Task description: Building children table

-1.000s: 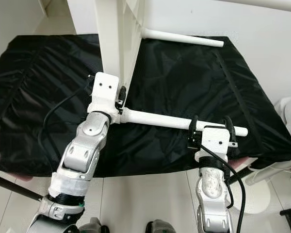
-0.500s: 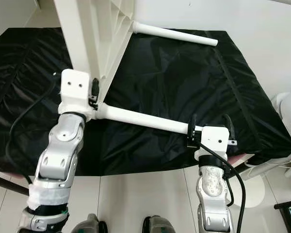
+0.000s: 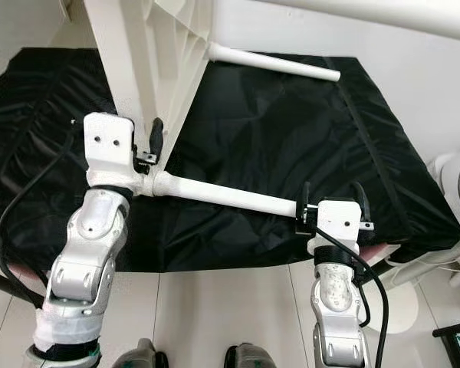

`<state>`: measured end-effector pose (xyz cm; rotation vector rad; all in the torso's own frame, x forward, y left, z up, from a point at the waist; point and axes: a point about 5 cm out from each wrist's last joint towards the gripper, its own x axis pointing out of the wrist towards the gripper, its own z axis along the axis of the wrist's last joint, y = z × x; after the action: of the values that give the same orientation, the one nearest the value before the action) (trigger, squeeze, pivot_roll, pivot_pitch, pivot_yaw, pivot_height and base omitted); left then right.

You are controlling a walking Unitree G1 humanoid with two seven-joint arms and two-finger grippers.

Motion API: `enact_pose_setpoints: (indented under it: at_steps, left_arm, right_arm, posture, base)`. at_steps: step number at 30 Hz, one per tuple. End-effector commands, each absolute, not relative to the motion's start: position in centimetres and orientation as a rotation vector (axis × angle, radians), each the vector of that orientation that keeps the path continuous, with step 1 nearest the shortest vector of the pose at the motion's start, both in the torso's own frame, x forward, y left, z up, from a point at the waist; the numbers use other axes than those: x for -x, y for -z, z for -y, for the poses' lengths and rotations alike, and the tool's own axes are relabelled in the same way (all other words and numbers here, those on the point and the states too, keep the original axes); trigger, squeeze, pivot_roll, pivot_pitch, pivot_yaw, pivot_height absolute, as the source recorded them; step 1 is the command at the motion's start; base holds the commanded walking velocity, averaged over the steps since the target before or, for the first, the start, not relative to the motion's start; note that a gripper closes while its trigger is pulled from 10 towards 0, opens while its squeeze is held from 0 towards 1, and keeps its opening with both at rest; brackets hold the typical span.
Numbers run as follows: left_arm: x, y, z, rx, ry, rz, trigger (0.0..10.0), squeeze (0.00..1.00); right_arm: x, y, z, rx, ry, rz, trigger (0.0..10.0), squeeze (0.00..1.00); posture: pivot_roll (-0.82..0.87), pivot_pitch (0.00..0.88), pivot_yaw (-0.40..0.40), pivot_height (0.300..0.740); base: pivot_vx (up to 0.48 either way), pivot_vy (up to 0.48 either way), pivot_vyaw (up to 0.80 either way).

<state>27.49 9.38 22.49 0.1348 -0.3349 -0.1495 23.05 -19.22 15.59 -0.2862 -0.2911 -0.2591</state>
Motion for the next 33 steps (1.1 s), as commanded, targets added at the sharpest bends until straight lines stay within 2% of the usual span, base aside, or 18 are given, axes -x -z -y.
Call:
enact_pose_setpoints:
  at_steps: [1,12,17,22,23,27,28,29,30,31,32,33]
  left_arm:
    - [-27.1,-22.5,-8.0,-0.149,0.324,0.35,10.0,0.0]
    - [-28.3,-22.0,-7.9,-0.197,0.299,0.327,10.0,0.0]
    - [-29.4,-21.9,-7.6,-0.248,0.22,0.309,10.0,0.0]
    - [-30.6,-22.0,-7.3,-0.21,0.163,0.259,10.0,0.0]
    - [-30.8,-22.1,-7.2,-0.19,0.174,0.247,10.0,1.0]
    - [-31.5,-22.0,-7.1,-0.146,0.192,0.219,10.0,1.0]
    - [-31.7,-22.0,-7.0,-0.138,0.192,0.21,10.0,0.95]
    - [-31.7,-22.0,-7.0,-0.138,0.192,0.21,10.0,0.95]
    - [-31.8,-21.9,-6.9,-0.136,0.193,0.204,10.0,0.53]
    - [-31.8,-21.9,-6.9,-0.136,0.193,0.204,10.0,0.53]
    - [-32.0,-21.8,-6.6,-0.134,0.196,0.195,10.0,0.0]
    - [-32.0,-21.8,-6.6,-0.134,0.196,0.195,10.0,0.0]
  right_arm:
    - [-23.0,-15.5,19.4,0.296,0.263,0.278,10.0,0.0]
    - [-23.0,-15.4,19.4,0.296,0.268,0.278,10.0,0.0]
    - [-23.0,-15.3,19.3,0.293,0.268,0.278,10.0,0.0]
    - [-23.2,-15.4,19.1,0.293,0.262,0.281,10.0,0.0]
    - [-23.2,-15.4,19.1,0.294,0.261,0.282,10.0,0.0]
    - [-23.2,-15.4,19.0,0.293,0.257,0.284,10.0,0.0]
    - [-23.2,-15.4,19.0,0.294,0.256,0.283,10.0,0.0]
    - [-23.2,-15.4,19.0,0.294,0.256,0.283,10.0,0.0]
    - [-23.2,-15.4,19.0,0.294,0.256,0.283,10.0,0.0]
    - [-23.2,-15.4,19.0,0.294,0.256,0.283,10.0,0.0]
    - [-23.3,-15.4,19.0,0.295,0.254,0.282,10.0,0.0]
    - [-23.3,-15.4,19.0,0.295,0.254,0.282,10.0,0.0]
  posture:
    - [0.03,0.069,-0.013,0.74]
    - [0.03,0.065,-0.004,0.74]
    - [0.03,0.059,-0.003,0.74]
    - [0.03,0.054,-0.003,0.74]
    - [0.03,0.053,-0.003,0.74]
    - [0.02,0.05,-0.002,0.74]
    - [0.02,0.05,-0.006,0.74]
    - [0.02,0.05,-0.006,0.74]
    - [0.02,0.049,-0.006,0.74]
    - [0.02,0.049,-0.006,0.74]
    - [0.02,0.05,-0.008,0.74]
    - [0.02,0.05,-0.008,0.74]
  base:
    - [0.0,0.0,0.0]
    - [0.0,0.0,0.0]
    - [0.0,0.0,0.0]
    - [0.0,0.0,0.0]
    - [0.0,0.0,0.0]
    - [0.0,0.0,0.0]
    - [0.0,0.0,0.0]
    - [0.0,0.0,0.0]
    - [0.0,0.0,0.0]
    - [0.0,0.0,0.0]
    - [0.0,0.0,0.0]
    - [0.0,0.0,0.0]
